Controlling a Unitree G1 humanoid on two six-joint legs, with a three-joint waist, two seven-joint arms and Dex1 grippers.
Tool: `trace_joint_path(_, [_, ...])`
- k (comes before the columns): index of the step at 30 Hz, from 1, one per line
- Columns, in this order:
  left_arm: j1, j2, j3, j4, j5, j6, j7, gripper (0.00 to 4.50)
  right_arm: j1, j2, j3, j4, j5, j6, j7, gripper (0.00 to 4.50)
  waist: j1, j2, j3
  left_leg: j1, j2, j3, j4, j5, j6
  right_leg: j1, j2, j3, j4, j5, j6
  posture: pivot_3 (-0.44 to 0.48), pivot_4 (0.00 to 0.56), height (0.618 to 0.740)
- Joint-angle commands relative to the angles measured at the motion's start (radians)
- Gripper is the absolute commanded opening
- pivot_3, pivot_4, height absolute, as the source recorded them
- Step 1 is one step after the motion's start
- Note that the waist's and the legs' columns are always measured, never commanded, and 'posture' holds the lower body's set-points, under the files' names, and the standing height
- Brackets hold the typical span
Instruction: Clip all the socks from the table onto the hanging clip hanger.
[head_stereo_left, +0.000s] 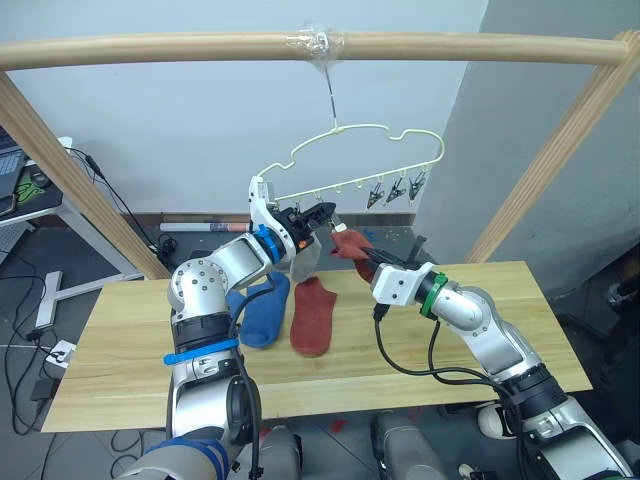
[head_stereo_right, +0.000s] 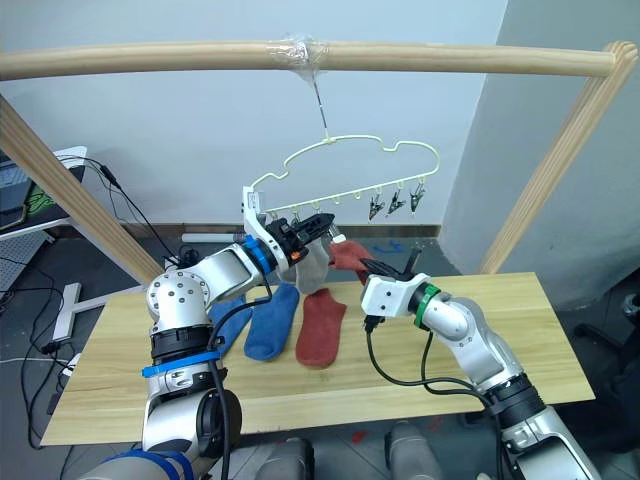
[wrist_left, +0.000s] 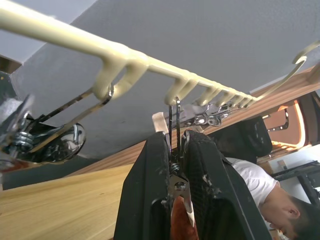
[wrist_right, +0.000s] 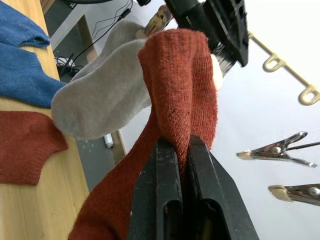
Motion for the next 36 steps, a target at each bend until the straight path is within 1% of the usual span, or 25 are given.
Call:
trace_joint_path(1, [-0.014, 0.003, -0.018, -0.04, -0.029, 0.0, -0.006, 0.19, -0.022, 0.006, -0.019, -0.015, 0.003, -0.007, -0.015, 0.01, 0.0, 0.0, 0.0, 0.0, 0.0, 0.0, 0.0, 0.0, 0.0, 0.0, 0.0, 0.0, 0.0, 0.0, 0.0, -0.025, 0.171, 0.74])
trace_joint_path(36, [-0.022, 0.005, -0.022, -0.03, -0.042, -0.015, -0.006, 0.19, -0.005, -0.005, -0.015, -0.004, -0.006, -0.009, -0.013, 0.01, 0.0, 0.0, 0.0, -0.001, 0.0, 0.0, 0.0, 0.0, 0.0, -0.001, 0.0, 0.0, -0.001, 0.0, 0.0, -0.027, 0.178, 0.74])
